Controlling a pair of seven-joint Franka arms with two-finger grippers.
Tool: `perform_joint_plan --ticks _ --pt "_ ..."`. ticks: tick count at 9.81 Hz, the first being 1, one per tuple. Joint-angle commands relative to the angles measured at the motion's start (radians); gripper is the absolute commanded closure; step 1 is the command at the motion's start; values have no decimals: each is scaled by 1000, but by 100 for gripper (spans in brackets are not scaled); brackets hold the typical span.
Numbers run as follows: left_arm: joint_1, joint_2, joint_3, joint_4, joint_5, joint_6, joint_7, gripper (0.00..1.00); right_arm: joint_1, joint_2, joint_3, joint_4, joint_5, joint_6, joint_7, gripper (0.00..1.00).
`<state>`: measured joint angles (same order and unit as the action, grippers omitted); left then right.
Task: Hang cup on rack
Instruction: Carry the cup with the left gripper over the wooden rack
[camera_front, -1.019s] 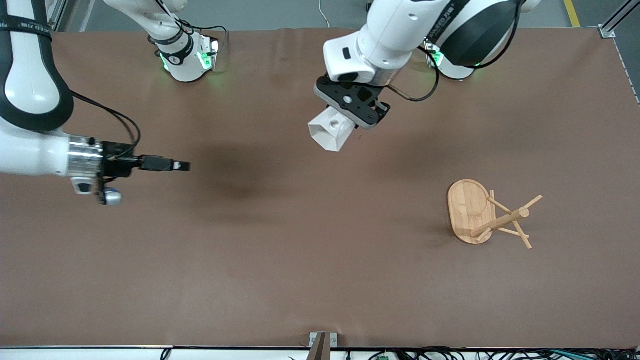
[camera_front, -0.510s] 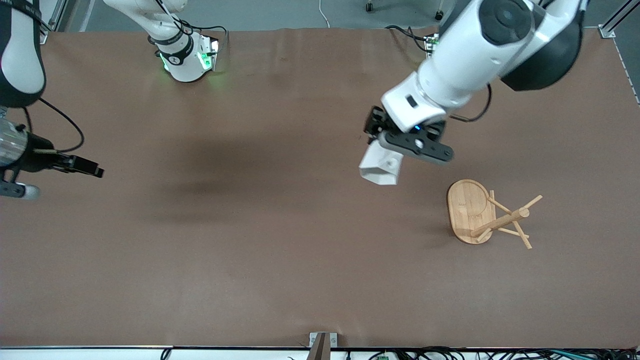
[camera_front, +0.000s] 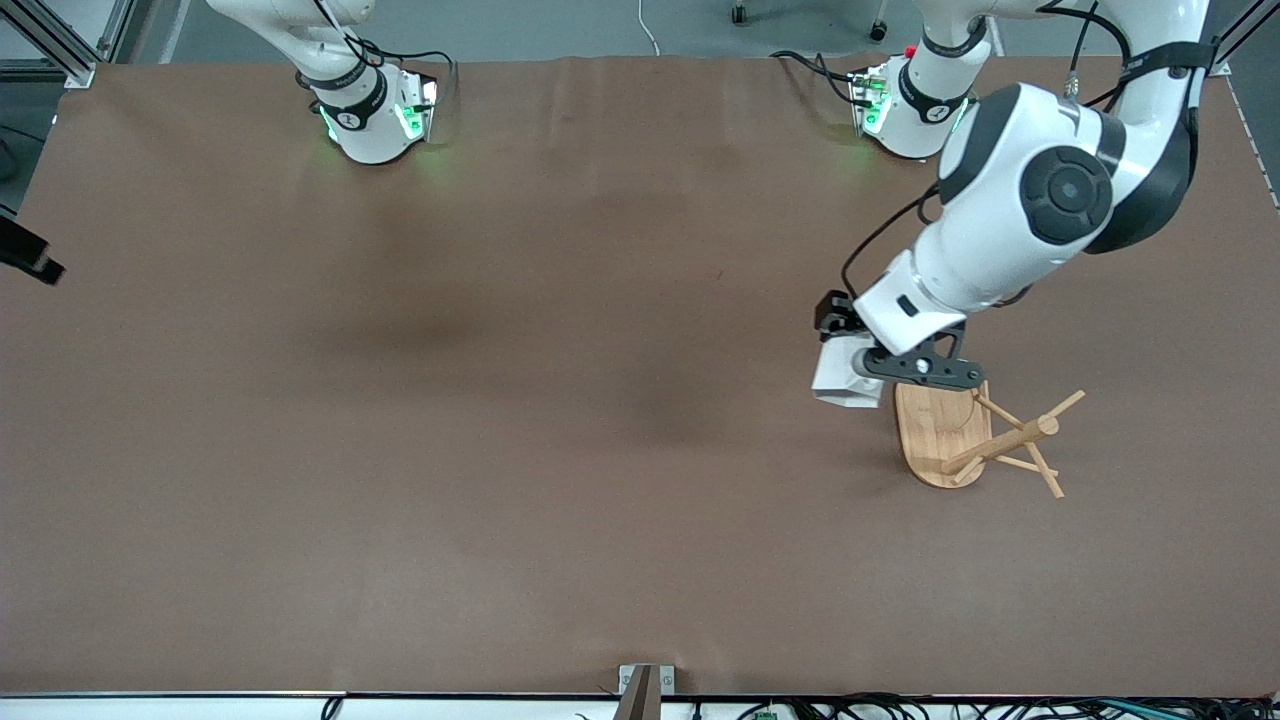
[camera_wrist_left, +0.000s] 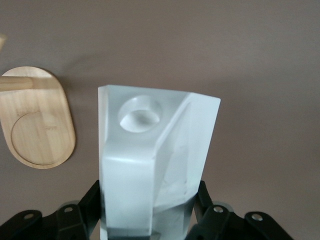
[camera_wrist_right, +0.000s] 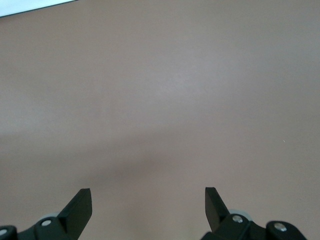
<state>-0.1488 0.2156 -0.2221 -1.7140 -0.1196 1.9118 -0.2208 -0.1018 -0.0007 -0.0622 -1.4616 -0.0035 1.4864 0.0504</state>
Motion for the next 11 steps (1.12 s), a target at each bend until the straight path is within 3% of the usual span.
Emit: perform_joint_plan --ticks 1,4,11 --pt "-2 -35 58 -114 -38 96 15 100 10 13 7 17 -3 -40 29 0" --pt "-5 -15 130 -163 -55 164 32 100 10 11 5 7 3 -18 29 0" --pt "-2 -5 181 -188 -55 164 158 100 11 14 7 13 -6 -18 13 0"
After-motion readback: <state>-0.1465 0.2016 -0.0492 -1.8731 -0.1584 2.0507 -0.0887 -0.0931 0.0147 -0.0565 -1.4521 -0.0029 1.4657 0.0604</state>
